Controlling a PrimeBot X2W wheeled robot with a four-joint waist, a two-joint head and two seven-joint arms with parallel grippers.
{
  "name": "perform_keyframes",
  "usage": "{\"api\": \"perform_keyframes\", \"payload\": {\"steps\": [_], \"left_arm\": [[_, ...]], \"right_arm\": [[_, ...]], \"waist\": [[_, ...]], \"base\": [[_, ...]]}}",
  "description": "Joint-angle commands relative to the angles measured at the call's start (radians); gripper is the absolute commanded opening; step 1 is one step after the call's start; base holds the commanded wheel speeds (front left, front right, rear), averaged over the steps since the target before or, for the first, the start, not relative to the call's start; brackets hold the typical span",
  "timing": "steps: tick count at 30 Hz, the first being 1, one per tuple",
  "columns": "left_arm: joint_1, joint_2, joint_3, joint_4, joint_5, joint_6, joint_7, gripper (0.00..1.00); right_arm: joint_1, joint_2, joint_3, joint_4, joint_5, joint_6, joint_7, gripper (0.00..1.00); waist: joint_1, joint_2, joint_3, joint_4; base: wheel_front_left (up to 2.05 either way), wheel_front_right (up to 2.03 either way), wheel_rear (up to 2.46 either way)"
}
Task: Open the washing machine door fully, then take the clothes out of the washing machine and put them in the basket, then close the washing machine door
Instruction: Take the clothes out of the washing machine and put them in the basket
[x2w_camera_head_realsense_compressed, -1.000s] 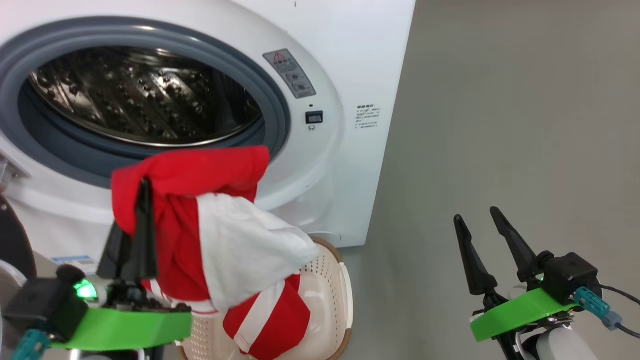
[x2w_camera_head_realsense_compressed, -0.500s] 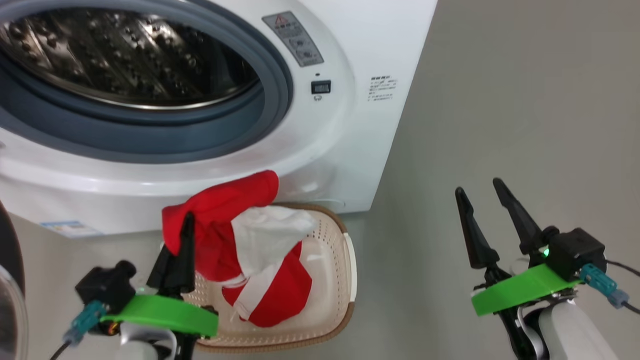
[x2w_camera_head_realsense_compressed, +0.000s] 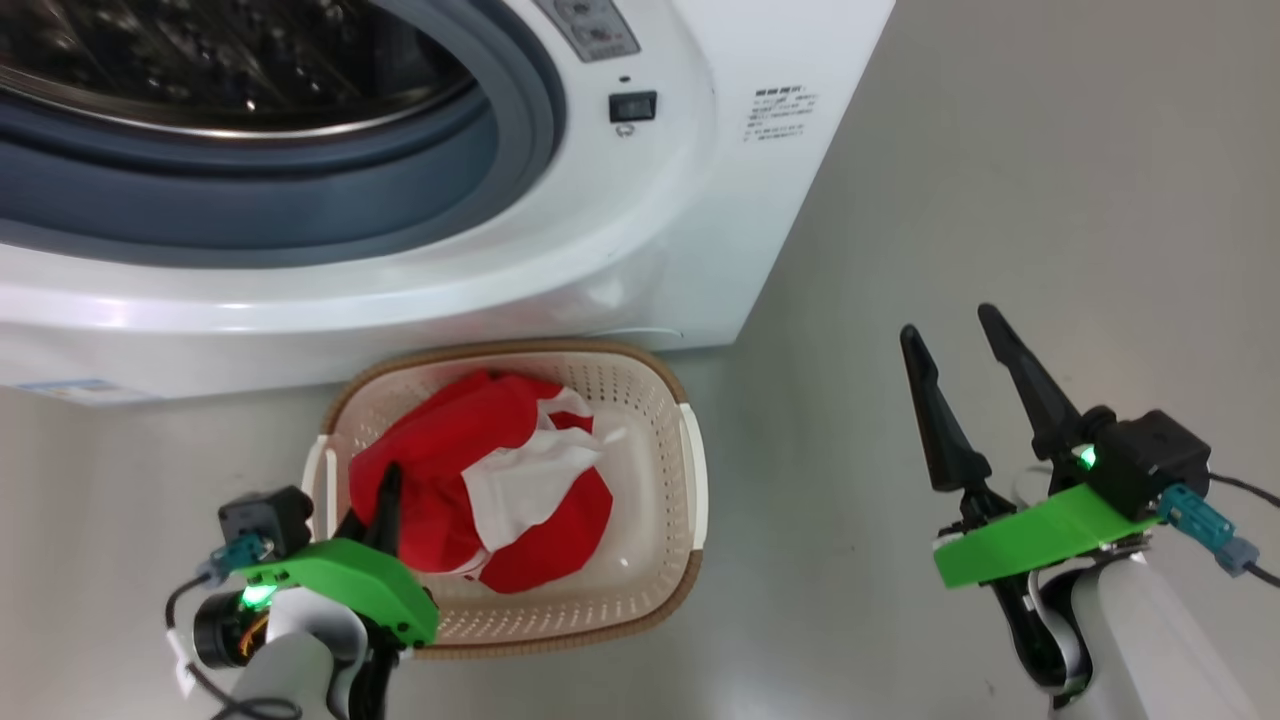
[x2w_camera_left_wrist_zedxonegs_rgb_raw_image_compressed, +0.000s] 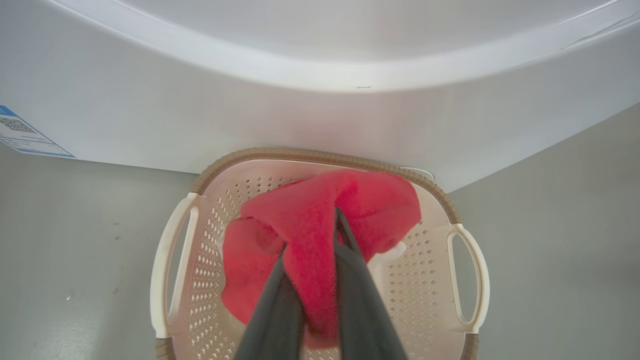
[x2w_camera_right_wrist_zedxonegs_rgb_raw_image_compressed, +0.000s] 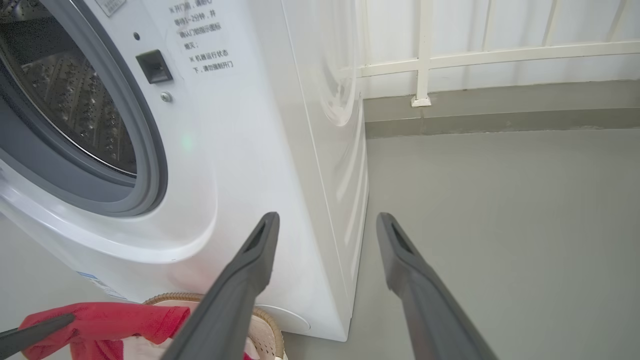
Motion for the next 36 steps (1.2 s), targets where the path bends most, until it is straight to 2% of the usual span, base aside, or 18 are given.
{"api": "perform_keyframes", "payload": {"steps": [1, 9, 16, 17, 20, 22, 31, 36], "left_arm": [[-0.027, 0.018, 0.020, 0.018, -0.008, -0.007, -0.013, 0.00], [-0.149, 0.015, -0.001, 0.248, -0.017, -0.010, -0.008, 0.00], [-0.197, 0.018, -0.026, 0.318, -0.005, -0.008, 0.013, 0.02], [-0.201, 0.020, -0.029, 0.323, -0.004, -0.006, 0.013, 0.09], [-0.210, 0.024, -0.036, 0.332, -0.001, -0.001, 0.011, 0.40], [-0.215, 0.023, -0.038, 0.335, -0.001, 0.001, 0.008, 1.00], [-0.208, 0.020, -0.046, 0.313, -0.010, -0.009, -0.011, 1.00], [-0.173, 0.030, -0.026, 0.208, -0.008, -0.011, -0.013, 1.00]], "right_arm": [[-0.019, -0.001, 0.022, -0.025, -0.007, 0.007, -0.006, 1.00], [-0.051, 0.001, 0.022, -0.027, -0.015, 0.007, -0.006, 1.00], [-0.074, 0.004, 0.035, -0.026, -0.014, 0.007, -0.006, 1.00], [-0.077, 0.005, 0.038, -0.025, -0.014, 0.007, -0.006, 1.00], [-0.082, 0.007, 0.040, -0.024, -0.012, 0.007, -0.006, 1.00], [-0.081, 0.008, 0.038, -0.021, -0.012, 0.007, -0.006, 1.00], [-0.068, 0.011, 0.033, -0.006, -0.013, 0.007, -0.006, 1.00], [-0.050, 0.013, 0.023, 0.003, -0.008, 0.007, -0.006, 1.00]], "waist": [[0.0000, 0.0000, 0.039, -0.017], [0.0000, 0.0000, 0.098, -0.031], [0.0000, 0.0000, 0.128, -0.041], [0.0000, 0.0000, 0.131, -0.043], [0.0000, 0.0000, 0.136, -0.046], [0.0000, 0.0000, 0.133, -0.044], [0.0000, 0.0000, 0.072, -0.031], [0.0000, 0.0000, 0.024, -0.018]], "base": [[0.00, 0.00, 0.00], [0.00, 0.00, 0.00], [0.00, 0.00, 0.00], [0.00, 0.00, 0.00], [0.00, 0.00, 0.00], [0.00, 0.00, 0.00], [0.00, 0.00, 0.00], [0.00, 0.00, 0.00]]}}
